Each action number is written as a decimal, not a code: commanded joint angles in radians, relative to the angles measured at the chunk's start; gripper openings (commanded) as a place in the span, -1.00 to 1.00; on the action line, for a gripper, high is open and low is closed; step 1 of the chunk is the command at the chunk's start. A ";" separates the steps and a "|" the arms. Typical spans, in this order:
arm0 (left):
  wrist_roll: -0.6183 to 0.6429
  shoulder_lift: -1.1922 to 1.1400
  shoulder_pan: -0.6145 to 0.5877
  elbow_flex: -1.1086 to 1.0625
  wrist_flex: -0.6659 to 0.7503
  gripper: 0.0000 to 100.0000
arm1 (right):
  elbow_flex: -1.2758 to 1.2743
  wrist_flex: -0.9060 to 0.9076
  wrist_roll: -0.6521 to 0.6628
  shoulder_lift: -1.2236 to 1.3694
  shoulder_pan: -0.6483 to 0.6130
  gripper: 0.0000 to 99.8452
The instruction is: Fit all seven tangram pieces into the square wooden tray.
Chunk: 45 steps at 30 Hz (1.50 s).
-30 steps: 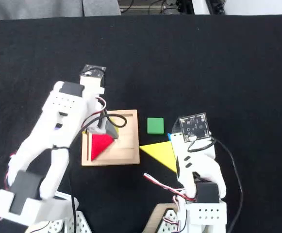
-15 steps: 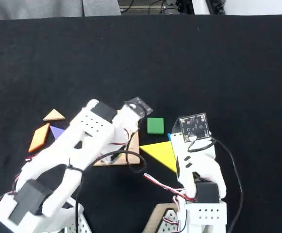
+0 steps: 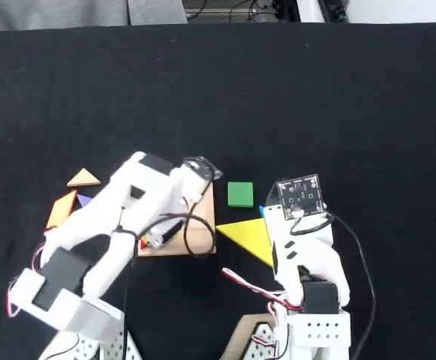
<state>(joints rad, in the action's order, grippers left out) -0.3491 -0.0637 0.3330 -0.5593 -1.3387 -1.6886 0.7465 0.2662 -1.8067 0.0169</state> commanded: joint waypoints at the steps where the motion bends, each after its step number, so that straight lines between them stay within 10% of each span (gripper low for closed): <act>1: -0.038 -0.023 -0.079 0.062 0.057 -0.94 | 0.004 0.009 0.014 -0.070 0.008 -0.97; 24: -0.060 -0.051 -0.077 0.277 -0.017 -0.94 | 0.002 0.009 0.014 -0.070 0.008 -0.97; 35: 0.034 0.175 -0.404 0.774 -0.414 -0.94 | 0.002 0.009 0.014 -0.070 0.008 -0.97; 41: 0.181 0.397 -0.515 0.633 -0.371 -0.94 | 0.002 0.009 0.014 -0.070 0.008 -0.97; 45: 0.143 0.474 -0.337 0.337 -0.209 -0.94 | 0.002 0.015 0.014 -0.070 0.006 -0.97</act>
<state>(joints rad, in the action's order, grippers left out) -0.1864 0.3521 -0.1304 -0.0376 -1.6533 -1.6886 0.7495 0.2708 -1.8067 0.0169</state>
